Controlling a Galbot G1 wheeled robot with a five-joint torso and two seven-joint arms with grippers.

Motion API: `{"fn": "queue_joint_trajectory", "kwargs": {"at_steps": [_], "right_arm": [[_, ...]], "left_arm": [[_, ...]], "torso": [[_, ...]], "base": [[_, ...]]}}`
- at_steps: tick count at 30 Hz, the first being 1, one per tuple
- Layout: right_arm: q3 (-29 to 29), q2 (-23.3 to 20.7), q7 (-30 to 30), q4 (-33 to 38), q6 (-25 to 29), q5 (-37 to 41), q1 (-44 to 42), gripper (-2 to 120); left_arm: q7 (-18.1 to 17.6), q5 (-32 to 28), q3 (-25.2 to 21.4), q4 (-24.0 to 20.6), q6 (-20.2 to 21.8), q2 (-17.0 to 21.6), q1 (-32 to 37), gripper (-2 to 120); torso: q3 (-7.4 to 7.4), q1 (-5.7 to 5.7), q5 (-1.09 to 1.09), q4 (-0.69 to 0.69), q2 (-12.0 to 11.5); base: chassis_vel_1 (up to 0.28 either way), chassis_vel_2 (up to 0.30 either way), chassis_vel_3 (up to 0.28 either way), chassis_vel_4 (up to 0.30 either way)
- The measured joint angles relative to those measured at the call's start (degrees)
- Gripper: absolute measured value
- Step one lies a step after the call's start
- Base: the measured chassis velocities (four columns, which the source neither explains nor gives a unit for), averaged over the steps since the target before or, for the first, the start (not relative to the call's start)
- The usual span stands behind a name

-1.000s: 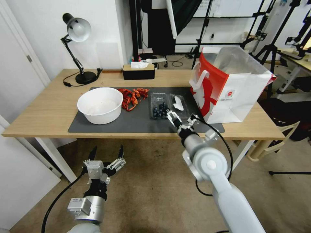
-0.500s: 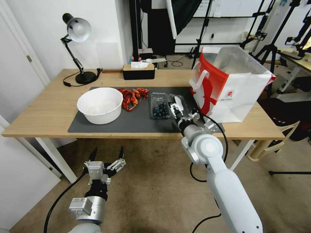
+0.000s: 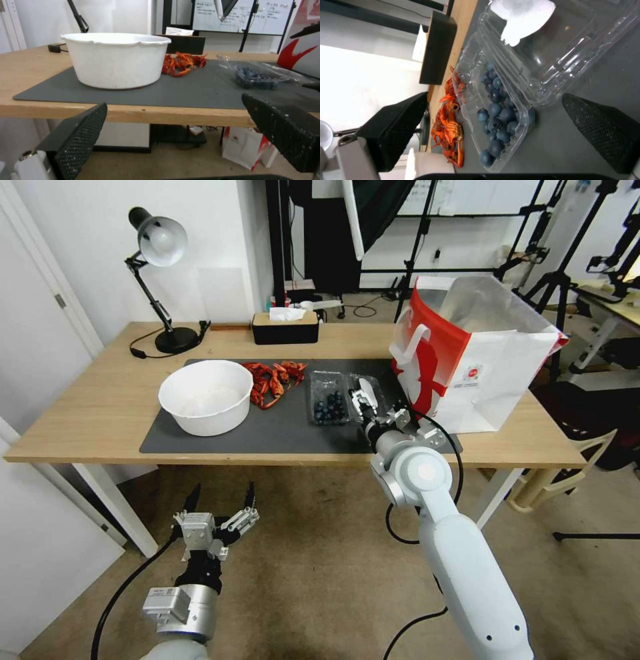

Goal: Close the takeout container lid, then place the container into the takeout bag.

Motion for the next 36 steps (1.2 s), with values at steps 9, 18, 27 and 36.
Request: {"fn": "queue_joint_trajectory", "kwargs": {"at_steps": [9, 18, 27, 36], "right_arm": [[0.12, 0.94, 0.52, -1.67, 0.55, 0.10, 0.82, 100], [0.25, 2.11, -0.61, -4.13, 1.53, 0.12, 1.70, 100], [0.32, 2.78, -1.31, -5.13, 2.36, -0.19, 2.64, 100], [-1.06, 3.30, -2.52, -5.46, 3.82, -6.52, 3.40, 100]], "left_arm": [[-0.08, -0.21, -0.07, 0.03, -0.08, 0.18, 0.05, 100], [-0.14, -0.30, -0.07, 0.38, -0.35, 0.16, 0.14, 100], [-0.17, -0.35, 0.01, 0.65, -0.69, 0.03, 0.17, 100], [-0.18, -0.45, -0.05, 0.72, -1.25, 0.02, 0.38, 100]], "torso": [[0.00, 0.00, 0.00, 0.00, 0.00], [0.00, 0.00, 0.00, 0.00, 0.00], [0.00, 0.00, 0.00, 0.00, 0.01], [0.00, 0.00, 0.00, 0.00, 0.01]], "base": [[0.000, 0.000, 0.000, 0.000], [0.000, 0.000, 0.000, 0.000], [0.000, 0.000, 0.000, 0.000], [0.000, 0.000, 0.000, 0.000]]}}
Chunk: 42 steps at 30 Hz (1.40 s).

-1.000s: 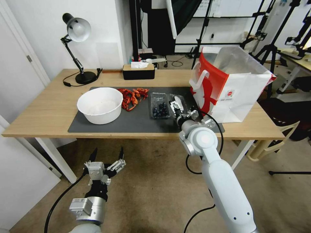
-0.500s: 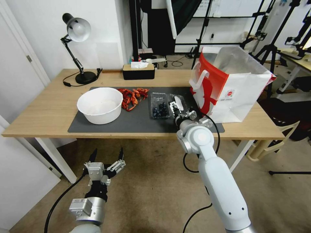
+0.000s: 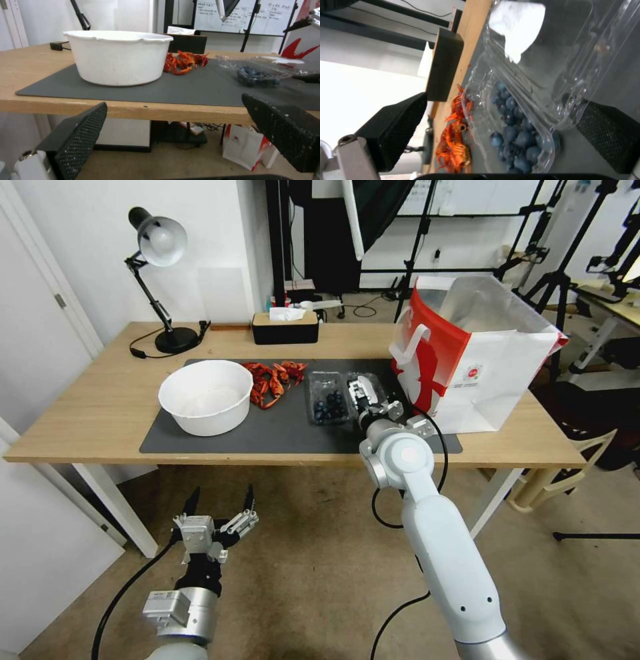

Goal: Close the takeout container lid, then place the container into the takeout bag.

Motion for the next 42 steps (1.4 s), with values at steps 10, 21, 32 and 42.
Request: {"fn": "queue_joint_trajectory", "kwargs": {"at_steps": [10, 21, 32, 42], "right_arm": [[-3.24, -1.77, -1.36, -0.46, -1.73, -17.11, 0.49, 100], [-4.74, -3.98, -12.05, -2.96, -0.25, -33.07, -0.97, 100], [-5.59, -7.01, -22.11, -3.06, -0.88, -36.50, -0.24, 100], [-6.36, -10.08, -29.59, -2.18, -6.69, -27.49, 1.24, 100]], "left_arm": [[-0.01, -0.05, -0.02, 0.10, -0.59, -0.11, 0.13, 100], [-0.04, -0.05, 0.18, 0.24, -1.18, -0.25, 0.35, 100], [-0.07, -0.01, 0.35, 0.20, -1.61, -0.30, 0.54, 100], [-0.08, 0.11, 0.60, 0.15, -2.16, -0.48, 0.84, 100]], "torso": [[0.00, 0.00, 0.00, 0.00, 0.00], [0.00, 0.00, 0.00, 0.00, 0.00], [0.00, 0.01, 0.00, 0.00, 0.00], [0.00, 0.00, 0.00, 0.00, 0.00]], "base": [[0.000, 0.000, 0.000, 0.000], [0.000, 0.000, 0.000, 0.000], [0.000, 0.000, 0.000, 0.000], [0.000, 0.000, 0.000, 0.000]]}}
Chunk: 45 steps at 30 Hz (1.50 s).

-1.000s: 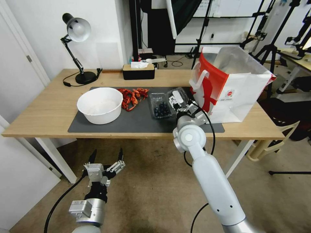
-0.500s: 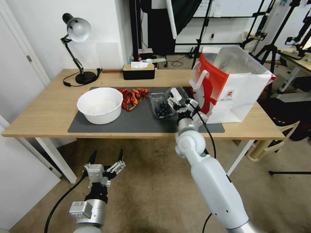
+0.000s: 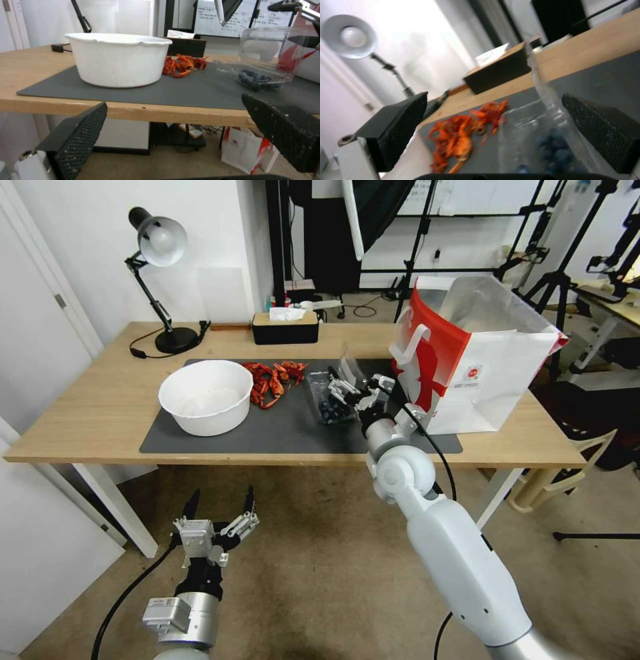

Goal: Close the takeout container lid, then place the container into the takeout bag.

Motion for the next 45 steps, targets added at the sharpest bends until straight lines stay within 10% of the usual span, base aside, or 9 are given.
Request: {"fn": "queue_joint_trajectory", "kwargs": {"at_steps": [12, 20, 36, 45], "right_arm": [[-0.08, -0.81, -1.05, -2.24, -7.97, 17.12, 4.36, 100], [2.24, 2.20, 10.98, -3.97, -11.71, 34.56, 7.50, 100], [5.50, 4.73, 17.62, -5.92, -11.31, 41.04, 8.07, 100], [6.67, 5.06, 18.55, -7.21, -10.93, 41.55, 7.63, 78]], "left_arm": [[-0.02, 0.08, 0.11, 0.03, -0.20, -0.07, 0.04, 100], [0.00, 0.10, 0.20, 0.36, -0.21, 0.27, -0.26, 100], [0.11, -0.43, 0.25, 1.35, 0.08, 1.80, -1.62, 100], [0.95, -5.40, 1.11, 1.71, 1.39, 4.57, -3.74, 100]], "torso": [[0.00, 0.00, -0.01, 0.00, 0.00], [0.00, 0.00, -0.01, 0.01, 0.00], [0.00, 0.00, -0.01, 0.00, 0.00], [0.00, 0.00, -0.01, 0.00, 0.00]], "base": [[0.000, 0.000, 0.000, 0.000], [0.000, 0.000, 0.000, 0.000], [0.000, 0.000, 0.000, 0.000], [0.000, 0.000, 0.000, 0.000]]}}
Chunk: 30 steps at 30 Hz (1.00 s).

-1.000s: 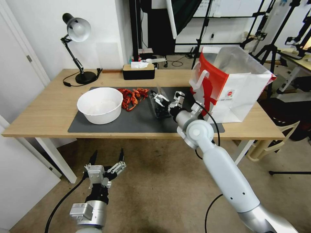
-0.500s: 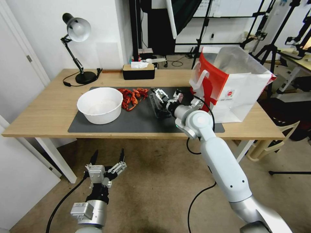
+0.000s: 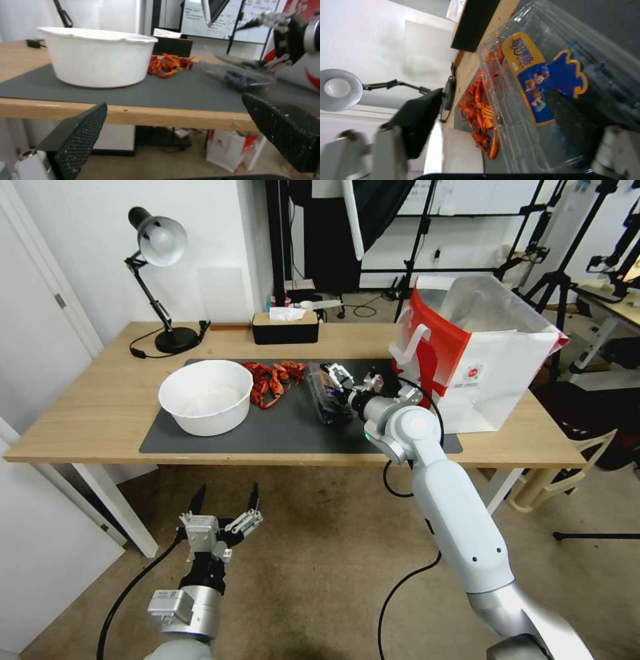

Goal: Close the takeout container lid, then place the container into the takeout bag.

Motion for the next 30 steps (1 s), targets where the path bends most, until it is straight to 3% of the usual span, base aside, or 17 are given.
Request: {"fn": "queue_joint_trajectory", "kwargs": {"at_steps": [3, 5, 7, 9, 11, 13, 15, 17, 19, 21, 22, 23, 25, 30], "right_arm": [[0.14, -0.05, 0.28, -0.33, -0.06, 0.03, 0.00, 61], [0.15, -0.06, 0.30, -0.33, -0.08, 0.03, 0.00, 60], [0.16, -0.25, 0.53, -0.33, -0.17, 0.02, 0.01, 48], [0.16, -0.30, 0.61, -0.31, -0.18, 0.01, 0.01, 45], [0.15, -0.59, 1.00, -0.18, -0.33, -0.04, 0.01, 33], [0.15, -0.66, 1.10, -0.13, -0.41, -0.04, 0.01, 31], [0.06, -0.98, 1.38, 0.05, -0.69, -0.06, 0.00, 18], [0.04, -1.05, 1.44, 0.08, -0.74, -0.06, -0.01, 17], [0.00, -1.24, 1.77, 0.16, -1.11, -0.11, -0.08, 3], [-0.02, -1.26, 1.83, 0.18, -1.15, -0.13, -0.10, 2], [-0.07, -1.28, 2.13, 0.28, -1.53, -0.29, -0.25, 0], [-0.07, -1.28, 2.13, 0.28, -1.53, -0.29, -0.25, 0], [-0.20, -1.25, 2.43, 0.47, -2.18, -0.63, -0.55, 0], [-0.45, -1.24, 2.63, 0.89, -2.98, -1.15, -0.92, 0]], "left_arm": [[0.23, -6.97, 0.66, -0.71, 1.23, 2.92, -2.05, 100], [0.23, -8.46, 0.76, -0.90, 1.52, 3.40, -2.47, 100], [0.15, -15.71, 1.12, -1.85, 3.13, 5.93, -4.57, 100], [0.10, -17.30, 1.17, -2.09, 3.57, 6.49, -5.12, 100], [-0.53, -24.73, 1.57, -3.21, 5.59, 8.70, -7.44, 100], [-0.79, -26.56, 1.73, -3.46, 5.96, 9.20, -7.99, 100], [-1.90, -35.30, 2.72, -4.38, 7.50, 11.47, -10.93, 100], [-2.18, -37.27, 2.95, -4.55, 7.86, 11.94, -11.57, 100], [-4.09, -46.22, 3.83, -4.97, 9.56, 13.91, -15.18, 100], [-4.50, -47.64, 3.93, -4.97, 9.81, 14.12, -15.77, 100], [-6.82, -54.51, 4.38, -4.97, 10.83, 14.94, -18.51, 100], [-6.82, -54.51, 4.38, -4.97, 10.83, 14.94, -18.51, 100], [-9.30, -61.00, 4.86, -4.19, 11.92, 15.58, -21.60, 100], [-10.56, -64.29, 5.93, -2.39, 12.71, 16.26, -24.20, 100]], "torso": [[0.00, 0.00, 0.00, 0.00, 0.00], [0.00, 0.00, 0.00, -0.01, 0.00], [0.00, 0.00, 0.00, -0.01, 0.00], [0.00, 0.00, 0.01, 0.00, 0.00], [0.00, 0.00, 0.00, -0.01, 0.00], [0.00, 0.00, 0.00, 0.00, 0.00], [0.00, 0.00, 0.01, 0.00, 0.00], [0.00, 0.00, 0.00, -0.01, 0.00], [0.00, 0.00, 0.01, -0.01, -0.01], [0.00, 0.00, 0.00, -0.01, 0.00], [0.00, 0.00, 0.01, -0.01, 0.00], [0.00, 0.00, 0.01, -0.01, 0.00], [0.00, 0.01, 0.01, -0.01, 0.00], [0.00, 0.00, 0.00, 0.00, 0.00]], "base": [[0.000, 0.000, 0.000, 0.000], [0.000, 0.000, 0.000, 0.000], [0.000, 0.000, 0.000, 0.000], [0.000, 0.000, 0.000, 0.000], [0.000, 0.000, 0.000, 0.000], [0.000, 0.000, 0.000, 0.000], [0.000, 0.000, 0.000, 0.000], [0.000, 0.000, 0.000, 0.000], [0.000, 0.000, 0.000, 0.000], [0.000, 0.000, 0.000, 0.000], [0.000, 0.000, 0.000, 0.000], [0.000, 0.000, 0.000, 0.000], [0.000, 0.000, 0.000, 0.000], [0.000, 0.000, 0.000, 0.000]]}}
